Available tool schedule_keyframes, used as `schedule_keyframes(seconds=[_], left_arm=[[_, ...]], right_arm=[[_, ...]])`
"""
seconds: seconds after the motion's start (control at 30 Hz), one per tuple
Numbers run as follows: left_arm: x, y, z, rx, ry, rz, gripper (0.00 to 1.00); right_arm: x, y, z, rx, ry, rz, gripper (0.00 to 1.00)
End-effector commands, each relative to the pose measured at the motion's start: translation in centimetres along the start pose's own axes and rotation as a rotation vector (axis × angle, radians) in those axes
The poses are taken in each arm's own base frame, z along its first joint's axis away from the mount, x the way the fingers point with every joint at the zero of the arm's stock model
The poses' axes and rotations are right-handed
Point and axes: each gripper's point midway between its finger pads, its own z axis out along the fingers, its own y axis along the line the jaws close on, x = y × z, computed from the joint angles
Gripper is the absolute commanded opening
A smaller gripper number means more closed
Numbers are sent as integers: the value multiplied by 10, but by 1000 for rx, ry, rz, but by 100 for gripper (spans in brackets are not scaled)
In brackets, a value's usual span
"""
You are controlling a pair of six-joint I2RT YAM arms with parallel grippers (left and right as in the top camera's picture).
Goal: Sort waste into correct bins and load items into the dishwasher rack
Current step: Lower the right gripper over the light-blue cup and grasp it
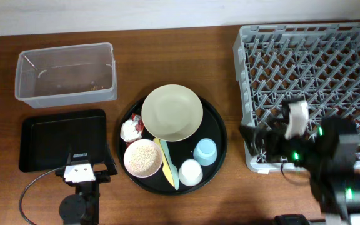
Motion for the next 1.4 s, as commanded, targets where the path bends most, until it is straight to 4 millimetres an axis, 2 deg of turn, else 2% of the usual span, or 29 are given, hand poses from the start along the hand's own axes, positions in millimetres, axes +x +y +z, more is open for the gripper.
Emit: schedule_keyframes(seconds=[0.0,0.13,0.2,0.27,0.33,0.5,0.67,0.77,0.83,1.13,1.2,1.37], left_arm=[[1,-2,0,13,5,8,99],[1,-2,0,13,5,8,99],[1,-2,0,13,5,8,99],[1,-2,0,13,5,8,99],[1,-2,0,13,5,8,99],[1,-2,0,13,5,8,99],[1,-2,0,13,5,8,99],[1,-2,0,13,4,8,99],[1,-2,0,13,5,8,99],[1,-2,0,13,5,8,99],[1,-2,0,13,5,8,100],[1,-2,0,13,5,8,99]], right_arm=[[-6,12,25,-135,110,92,98],[13,5,61,-80,291,151,98],[32,5,81,19,383,131,98],[55,1,100,197,454,83,98],[69,4,110,281,481,55,98],[101,8,131,357,563,61,98],[122,-16,149,476,627,30,90],[132,-25,155,505,661,23,82],[137,-27,160,511,674,23,82],[145,-21,159,481,716,-23,83],[148,-20,156,477,733,-17,90],[152,-18,154,463,756,-6,91]])
